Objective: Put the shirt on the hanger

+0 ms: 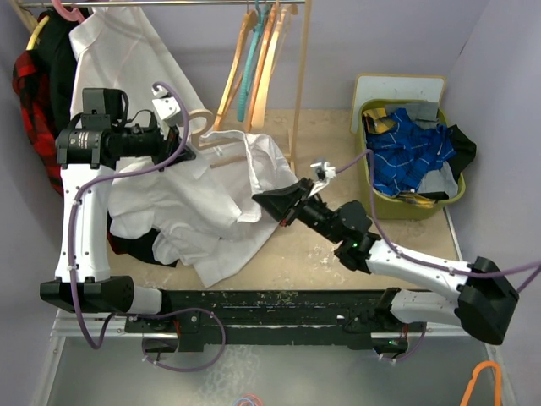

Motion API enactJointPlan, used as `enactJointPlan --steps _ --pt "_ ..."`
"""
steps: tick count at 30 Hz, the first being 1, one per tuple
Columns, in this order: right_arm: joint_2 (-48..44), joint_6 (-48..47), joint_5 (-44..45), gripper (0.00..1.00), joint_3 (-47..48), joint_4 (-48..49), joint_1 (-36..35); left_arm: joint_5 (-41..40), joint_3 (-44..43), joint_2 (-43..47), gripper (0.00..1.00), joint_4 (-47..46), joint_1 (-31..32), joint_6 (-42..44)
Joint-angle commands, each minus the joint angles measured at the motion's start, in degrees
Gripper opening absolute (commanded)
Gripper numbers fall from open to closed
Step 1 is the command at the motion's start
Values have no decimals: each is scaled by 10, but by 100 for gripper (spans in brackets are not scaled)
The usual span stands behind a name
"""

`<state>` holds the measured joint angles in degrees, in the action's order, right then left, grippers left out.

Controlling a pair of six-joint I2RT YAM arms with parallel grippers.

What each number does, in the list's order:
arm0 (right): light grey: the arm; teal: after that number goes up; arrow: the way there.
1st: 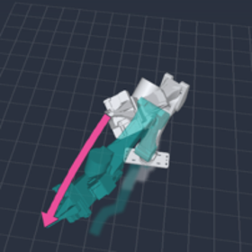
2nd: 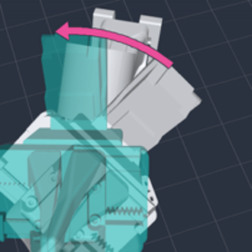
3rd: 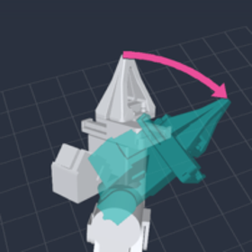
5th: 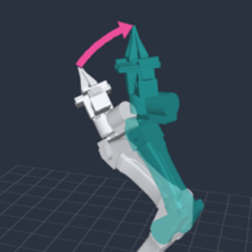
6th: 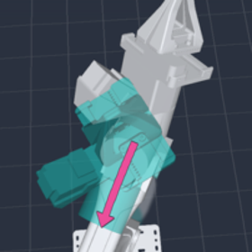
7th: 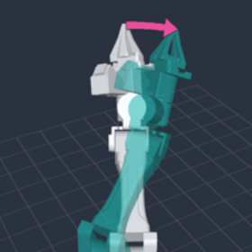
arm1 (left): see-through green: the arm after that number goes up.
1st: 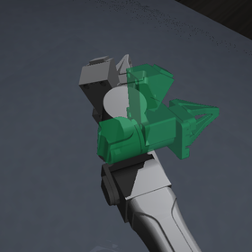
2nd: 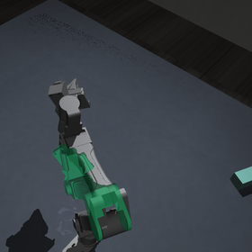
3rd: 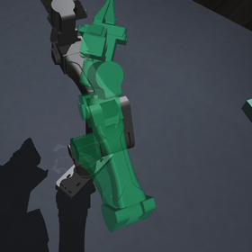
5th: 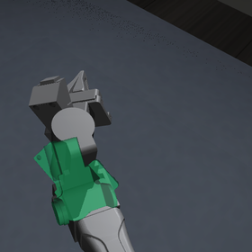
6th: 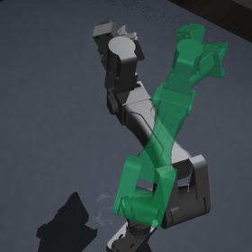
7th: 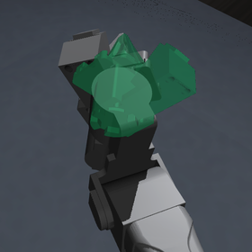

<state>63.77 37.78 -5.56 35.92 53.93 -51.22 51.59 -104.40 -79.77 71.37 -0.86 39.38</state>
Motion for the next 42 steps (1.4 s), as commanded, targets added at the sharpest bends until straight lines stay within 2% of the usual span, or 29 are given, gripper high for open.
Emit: enactJointPlan --steps 1,3,4,5,6,7,10,13,17,20,22,25,27,30,35,36,40,42 --pt "45 11 8 0 52 71 -41 32 -40 18 0 -81 0 -86" --pt "53 12 0 1 62 104 -45 60 -45 22 0 -68 0 -83" --pt "49 2 -3 18 63 117 -44 79 -47 23 0 -52 0 -69" --pt "37 -26 -6 47 59 118 -44 99 -50 24 0 -28 0 -47" --pt "18 -52 -4 89 47 114 -44 116 -52 25 0 -3 0 -20" --pt "-7 -87 13 99 28 116 -43 128 -54 26 0 24 0 10" --pt "-88 -264 60 100 -41 91 -36 139 -50 26 0 97 0 96" --pt "-157 -415 46 100 -76 -12 -15 124 -35 27 0 137 0 161" --pt "-229 -539 24 100 -88 -166 -14 115 -15 23 0 168 0 211" --pt "-222 -595 91 100 -60 -262 -16 122 -13 22 0 173 0 219" --pt "-226 -596 137 100 -57 -273 -16 126 -14 26 0 173 0 230" --pt "-253 -606 147 100 -80 -234 -16 123 -16 28 0 173 0 237" --pt "-239 -623 130 100 -71 -259 -16 126 -20 28 0 173 4 233" --pt "-193 -624 94 92 -49 -296 -16 127 -31 25 0 173 13 213" --pt "-133 -574 44 84 -35 -257 -16 127 -47 22 0 144 16 146" --pt "-120 -563 48 80 -32 -250 -16 129 -49 22 0 146 16 146" --pt "-62 -538 102 53 -27 -210 -16 135 -53 22 0 153 17 147" --pt "-49 -508 118 51 -25 -184 -15 137 -53 23 0 154 17 147"
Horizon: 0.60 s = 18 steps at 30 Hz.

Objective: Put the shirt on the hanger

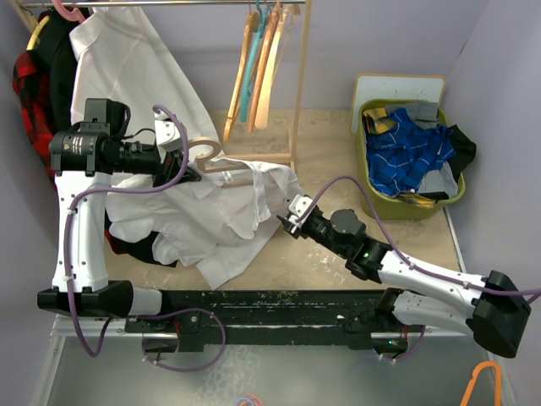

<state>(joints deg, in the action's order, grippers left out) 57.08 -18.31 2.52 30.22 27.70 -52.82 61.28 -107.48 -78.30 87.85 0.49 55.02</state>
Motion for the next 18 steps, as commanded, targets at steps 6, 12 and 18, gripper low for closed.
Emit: enactJointPlan --steps 6,12,18 --pt "43 68 42 44 32 151 0 40 -28 4 0 2 3 2" --pt "-20 19 124 0 30 126 27 13 -42 8 0 9 3 23" --pt "-138 -25 55 0 70 -37 83 35 -47 5 0 9 7 29"
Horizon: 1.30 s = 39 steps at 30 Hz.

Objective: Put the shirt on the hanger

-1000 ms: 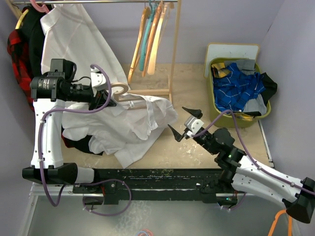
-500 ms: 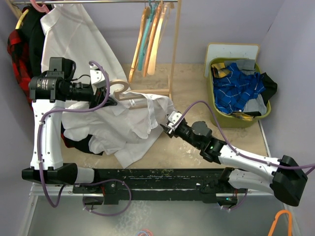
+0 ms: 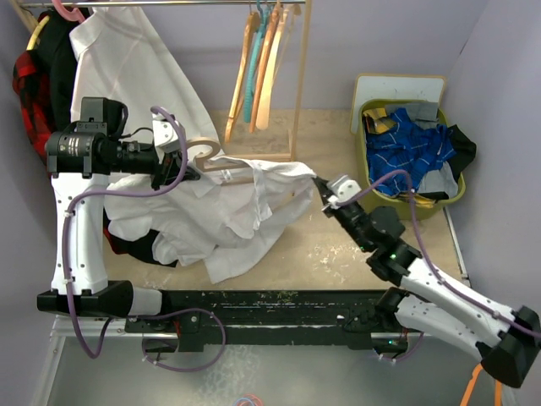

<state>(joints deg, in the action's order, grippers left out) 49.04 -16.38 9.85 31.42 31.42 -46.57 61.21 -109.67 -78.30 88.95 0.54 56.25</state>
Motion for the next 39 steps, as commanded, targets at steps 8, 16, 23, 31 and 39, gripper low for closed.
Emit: enactJointPlan --steps 8,16,23,31,39 --pt "-69 -91 -47 0 116 -213 25 72 -41 2 0 -2 24 -3" --pt "-111 -140 21 42 173 -290 31 98 -65 8 0 -2 34 -38" --pt "-174 -93 -228 73 212 -315 31 81 -65 10 0 -2 36 -46" --pt "-80 -144 -240 100 226 -332 30 73 -68 10 0 -3 42 -64" --pt "1 -172 -253 92 236 -273 30 37 -35 8 0 -5 89 -63"
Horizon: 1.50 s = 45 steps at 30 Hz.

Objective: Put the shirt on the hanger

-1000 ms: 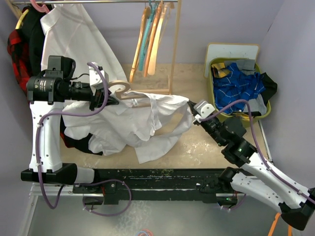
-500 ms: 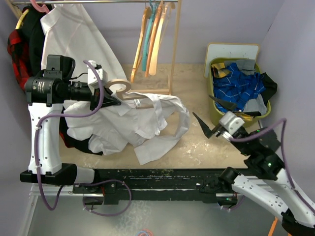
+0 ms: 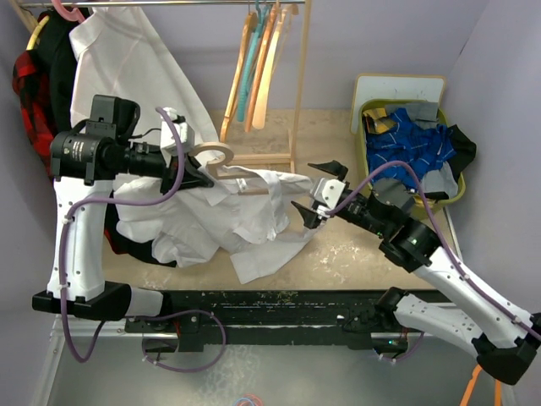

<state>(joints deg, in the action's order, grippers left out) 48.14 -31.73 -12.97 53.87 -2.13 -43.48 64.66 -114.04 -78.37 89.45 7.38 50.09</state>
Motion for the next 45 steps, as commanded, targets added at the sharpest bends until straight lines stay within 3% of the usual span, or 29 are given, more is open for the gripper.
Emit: enactJointPlan --steps 1,3,7,8,15,19,23,28,32,37,41,43,45 --pt "17 -18 -40 87 16 56 0 1 13 7 0 -8 22 5" --pt "33 -5 -79 75 26 50 0 -3 25 7 0 -8 25 16" --pt "55 -6 -122 9 33 34 0 -10 29 2 0 -10 27 33" --pt "55 -5 -129 0 33 34 0 -12 27 0 0 -12 27 35" --pt "65 55 -210 0 71 8 0 5 19 -14 0 -30 33 29" --pt "87 83 -223 12 89 12 -1 17 18 -19 0 -34 36 27" --pt "114 87 -230 13 102 14 0 16 17 -19 0 -36 36 26" --pt "137 97 -246 13 113 33 0 8 19 -15 0 -40 36 21" --pt "150 102 -257 0 119 46 -1 10 22 -12 0 -41 36 23" --pt "166 138 -273 0 115 89 0 17 24 -13 0 -44 36 23" --pt "180 151 -278 11 119 112 0 18 25 -13 0 -44 36 23" --pt "184 156 -285 12 119 112 0 16 25 -13 0 -44 36 22" --pt "186 158 -300 0 117 107 -1 15 25 -13 0 -43 36 24"
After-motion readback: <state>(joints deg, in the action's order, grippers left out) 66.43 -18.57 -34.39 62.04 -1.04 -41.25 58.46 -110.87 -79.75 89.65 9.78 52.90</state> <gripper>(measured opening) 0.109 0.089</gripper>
